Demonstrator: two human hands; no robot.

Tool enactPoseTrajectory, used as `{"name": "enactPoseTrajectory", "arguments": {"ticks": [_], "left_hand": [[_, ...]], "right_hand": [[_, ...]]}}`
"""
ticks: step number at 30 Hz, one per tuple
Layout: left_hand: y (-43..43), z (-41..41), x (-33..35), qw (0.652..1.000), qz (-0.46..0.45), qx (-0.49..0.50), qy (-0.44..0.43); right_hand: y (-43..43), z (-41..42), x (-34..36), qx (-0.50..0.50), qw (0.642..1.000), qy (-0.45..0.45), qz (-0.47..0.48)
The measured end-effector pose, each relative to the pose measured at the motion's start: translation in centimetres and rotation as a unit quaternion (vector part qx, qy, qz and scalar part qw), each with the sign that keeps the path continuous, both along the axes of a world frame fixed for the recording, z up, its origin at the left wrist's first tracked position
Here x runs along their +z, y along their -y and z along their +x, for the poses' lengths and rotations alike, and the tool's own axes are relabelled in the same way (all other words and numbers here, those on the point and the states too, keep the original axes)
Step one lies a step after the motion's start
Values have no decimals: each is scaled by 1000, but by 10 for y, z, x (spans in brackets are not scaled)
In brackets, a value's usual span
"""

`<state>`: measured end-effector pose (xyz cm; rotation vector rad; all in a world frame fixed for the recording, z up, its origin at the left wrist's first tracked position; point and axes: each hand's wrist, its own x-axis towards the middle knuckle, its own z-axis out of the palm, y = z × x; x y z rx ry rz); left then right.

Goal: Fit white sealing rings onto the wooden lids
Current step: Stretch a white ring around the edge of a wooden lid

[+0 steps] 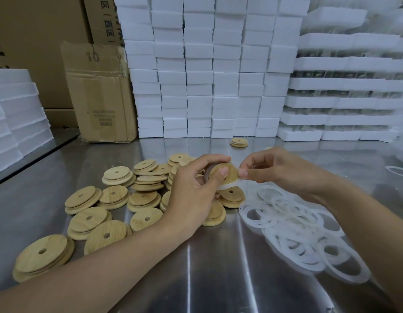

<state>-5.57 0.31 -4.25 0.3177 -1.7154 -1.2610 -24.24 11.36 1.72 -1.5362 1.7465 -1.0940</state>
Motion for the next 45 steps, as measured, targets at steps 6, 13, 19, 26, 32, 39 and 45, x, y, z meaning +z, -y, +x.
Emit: {"name": "enactPoseTrajectory", "arguments": {"ticks": [6,13,19,26,32,39,45], "left_hand": [[0,3,1,1000,-7,16,-1],[-1,4,-1,998,-50,45,11],[-4,4,0,998,-45,45,20],[-1,3,1,999,-13,47,2],[-2,-1,-1,999,-9,43,9],[-3,2,0,999,-4,52,2],[-3,1,0,998,-31,50,26]], "right_hand": [[2,9,-3,-17,1000,-15,-9],[8,20,-7,-47,993,-14,-106],[8,19,-6,-39,992,-26,-118],[4,9,-3,-26,992,-77,-92],[0,3,-5,-21,998,-45,-36],[4,15,-7,-38,997,-67,-31],[5,21,-7,-70,992,-69,-75]]}}
